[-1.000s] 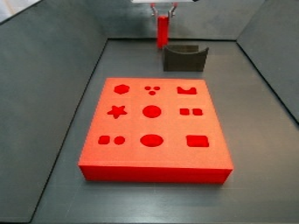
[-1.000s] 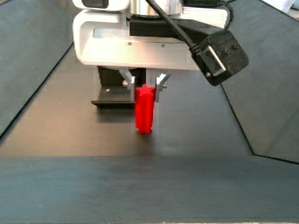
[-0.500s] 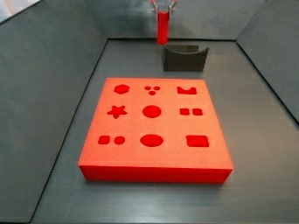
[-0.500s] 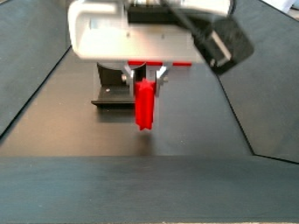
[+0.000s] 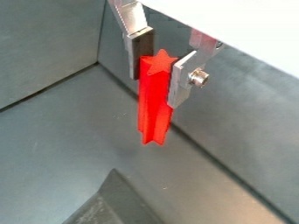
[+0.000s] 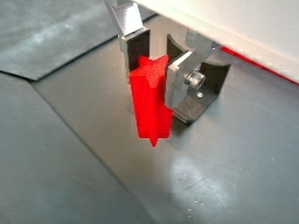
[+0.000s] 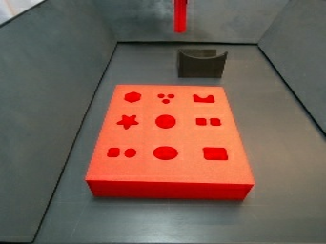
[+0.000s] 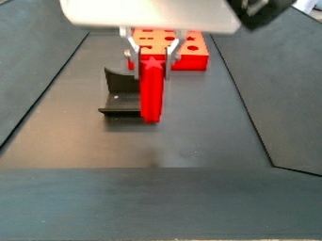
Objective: Pick up the star object. Move up. Move to above the board. Insert the star object.
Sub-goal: Move to above the board.
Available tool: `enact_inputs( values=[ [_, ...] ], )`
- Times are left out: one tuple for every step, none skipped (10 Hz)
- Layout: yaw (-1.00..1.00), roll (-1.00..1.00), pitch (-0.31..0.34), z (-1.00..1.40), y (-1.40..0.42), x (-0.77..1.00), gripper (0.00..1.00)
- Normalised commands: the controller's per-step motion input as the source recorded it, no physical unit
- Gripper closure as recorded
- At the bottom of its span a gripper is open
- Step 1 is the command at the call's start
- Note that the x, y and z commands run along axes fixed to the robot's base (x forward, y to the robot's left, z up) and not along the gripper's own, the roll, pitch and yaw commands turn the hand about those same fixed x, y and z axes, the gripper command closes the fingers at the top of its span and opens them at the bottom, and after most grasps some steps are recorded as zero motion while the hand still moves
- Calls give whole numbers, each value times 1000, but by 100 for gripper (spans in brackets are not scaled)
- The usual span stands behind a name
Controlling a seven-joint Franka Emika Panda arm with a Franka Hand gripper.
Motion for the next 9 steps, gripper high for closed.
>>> enact_inputs(
  values=[
    [33,160,166,1000,127,144,100],
    [43,130,168,1000,113,134,100],
    [44,109,154,1000,105,127,100],
    [44,83,129,1000,97,117,100],
    [44,72,118,1000,91,110,100],
    [39,66,115,1000,85,103,100],
    [33,63,112,1000,78,97,100],
    [29,54,112,1000,71,88,100],
    [25,49,111,1000,64,82,100]
  ],
)
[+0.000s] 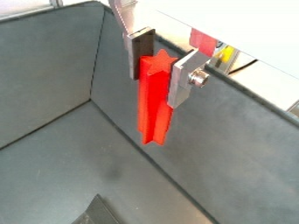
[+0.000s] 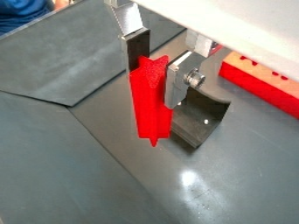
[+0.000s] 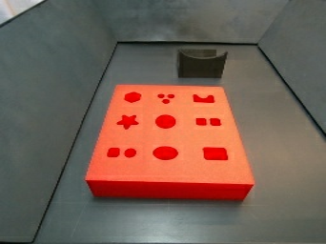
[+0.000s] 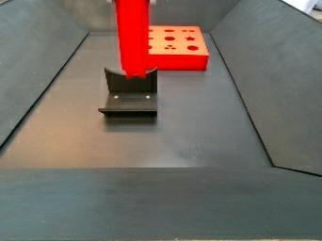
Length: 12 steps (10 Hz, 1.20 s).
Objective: Pick up the star object. Move up. Move to above the board. Insert the star object.
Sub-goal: Move to above the board.
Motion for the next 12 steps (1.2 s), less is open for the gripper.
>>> enact_inputs(
  values=[
    [21,43,112,922,50,63,100],
    [16,38,108,699,33,40,100],
    [12,34,107,476,21,25,100],
    [9,33,108,368,17,18,100],
    [-197,-257,403,19,-1000,-212,100],
    [-164,-217,332,5,-1000,-210,100],
    [-75,-147,198,10,-1000,-216,100],
    [-34,-86,70,7,-1000,-216,100],
    [-18,-58,37,8,-1000,-219,100],
    [-7,-19,15,10,-1000,-224,100],
    [0,-16,9,8,-1000,-222,100],
    [2,-10,-6,10,-1000,-223,100]
  ],
)
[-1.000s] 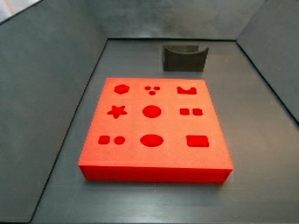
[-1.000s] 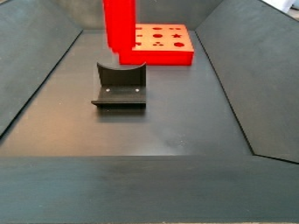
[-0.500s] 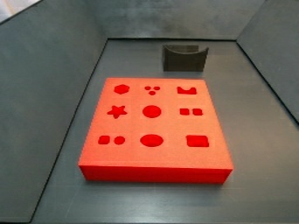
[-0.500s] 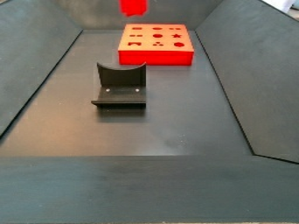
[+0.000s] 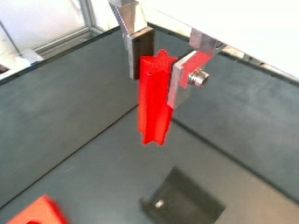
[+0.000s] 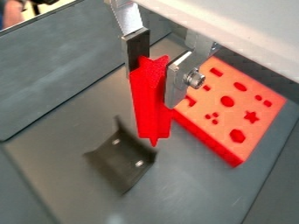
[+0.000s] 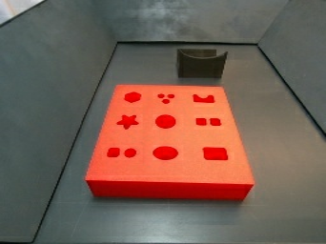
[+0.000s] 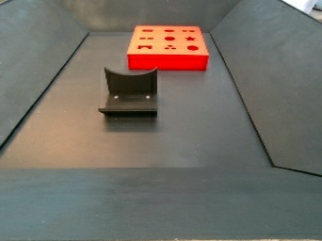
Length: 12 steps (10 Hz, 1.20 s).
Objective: Pick up the star object. Move up. Move to above the board. Insert the star object.
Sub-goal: Move to above the board.
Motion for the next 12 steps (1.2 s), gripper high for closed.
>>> enact_inputs(
  values=[
    [5,-11,-9,9,-1000,-226,100],
    [7,-6,-18,10,-1000,-229,100],
    [5,-10,-20,9,-1000,-232,100],
    [4,-12,-24,9,-1000,-234,100],
    [8,-10,-23,8,-1000,-238,100],
    [9,0,-27,10,-1000,-244,100],
    [7,-10,-24,9,-1000,-247,100],
    [6,-8,-22,10,-1000,-258,100],
    [7,-13,-20,12,-1000,-265,100],
    [7,-6,-17,14,-973,-274,100],
    [8,-13,-13,12,-782,-223,100],
    [9,-8,-8,9,-407,-114,100]
  ],
)
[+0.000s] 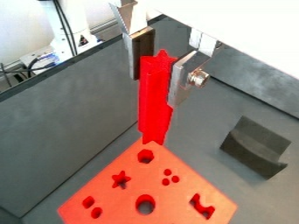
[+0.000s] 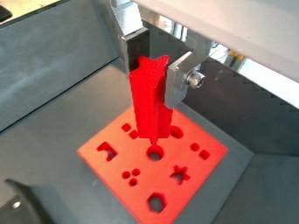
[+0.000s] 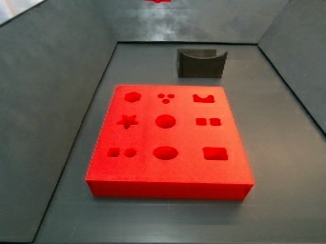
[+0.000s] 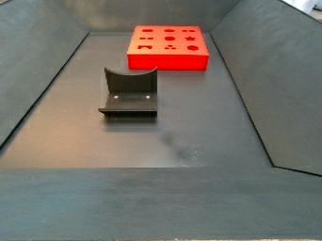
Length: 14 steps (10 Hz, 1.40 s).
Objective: Pick up the star object. Move up. Move to above the board. Insert the star object.
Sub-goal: Move to above the board, then insert the star object.
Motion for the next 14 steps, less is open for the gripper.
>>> enact_inputs(
  values=[
    [8,-14,0,6,-227,-57,100],
    [0,0,0,0,0,-23,100],
    [0,63,0,-183,0,-140,100],
    [0,40,-43,-451,0,-346,100],
    [34,1,-69,-671,-37,-389,100],
    [91,29,-76,-926,-146,-286,100],
    [40,31,-123,-1000,-240,-129,100],
    [0,19,-164,-940,-271,-20,100],
    [0,39,-177,-926,-254,-6,100],
    [0,57,-193,-886,-177,0,100],
    [20,87,-196,-854,-106,0,100],
    [66,120,-209,-791,-9,0,100],
    [83,176,-184,-766,0,-57,100],
    [69,217,-176,-769,0,-197,100]
  ],
)
